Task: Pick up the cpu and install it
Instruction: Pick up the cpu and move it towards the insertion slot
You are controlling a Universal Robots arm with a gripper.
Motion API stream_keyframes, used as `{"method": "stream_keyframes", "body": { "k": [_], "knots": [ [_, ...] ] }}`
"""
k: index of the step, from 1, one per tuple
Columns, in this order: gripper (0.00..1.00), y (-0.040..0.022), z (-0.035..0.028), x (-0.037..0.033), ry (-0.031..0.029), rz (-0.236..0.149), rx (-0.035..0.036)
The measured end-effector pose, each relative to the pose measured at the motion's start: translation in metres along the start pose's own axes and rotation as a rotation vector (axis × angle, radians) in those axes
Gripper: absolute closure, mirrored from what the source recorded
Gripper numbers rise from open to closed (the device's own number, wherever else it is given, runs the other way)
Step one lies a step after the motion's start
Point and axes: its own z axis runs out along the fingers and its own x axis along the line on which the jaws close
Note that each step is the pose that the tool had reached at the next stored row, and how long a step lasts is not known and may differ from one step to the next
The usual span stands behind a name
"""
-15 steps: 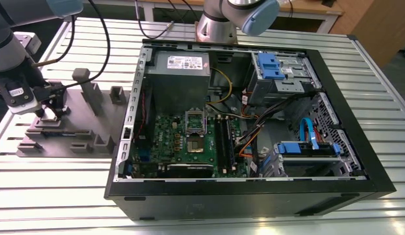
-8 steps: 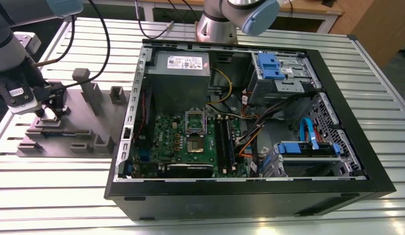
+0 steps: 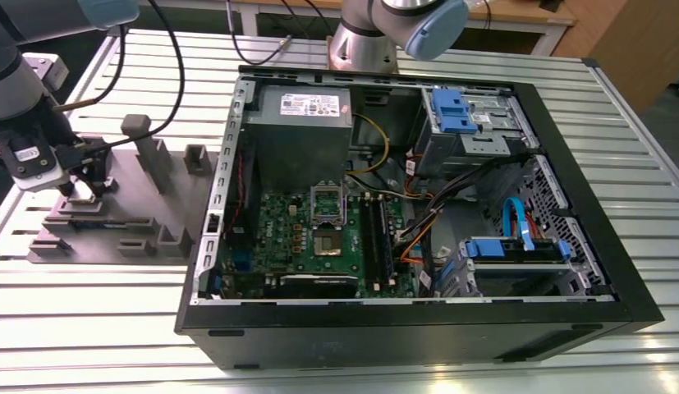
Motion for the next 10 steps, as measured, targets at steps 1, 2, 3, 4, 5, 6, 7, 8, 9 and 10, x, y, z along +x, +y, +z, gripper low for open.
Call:
{"method": "stream_keyframes", "body": {
  "k": [1, 2, 3, 4, 5, 6, 7, 8, 9, 10],
  "knots": [
    [0.53, 0.0001, -0.001, 0.0, 0.0, 0.0, 0.0],
    [0.53, 0.0001, -0.0013, 0.0, 0.0, 0.0, 0.0],
    [0.53, 0.0001, -0.0013, 0.0, -0.0001, 0.0, -0.0001],
    [0.53, 0.0001, -0.0014, 0.0, 0.0, 0.0, 0.0],
    [0.53, 0.0001, -0.0014, 0.0, 0.0, 0.0, 0.0],
    [0.53, 0.0001, -0.0015, 0.0, 0.0, 0.0, 0.0],
    [0.53, 0.0001, -0.0015, 0.0, -0.0001, 0.0, 0.0],
    [0.53, 0.0001, -0.0015, 0.0, 0.0, 0.0, 0.0],
    [0.53, 0.0001, -0.0016, 0.0, -0.0001, 0.0, 0.0],
    [0.53, 0.0001, -0.0017, 0.0, 0.0, 0.0, 0.0]
  ]
}}
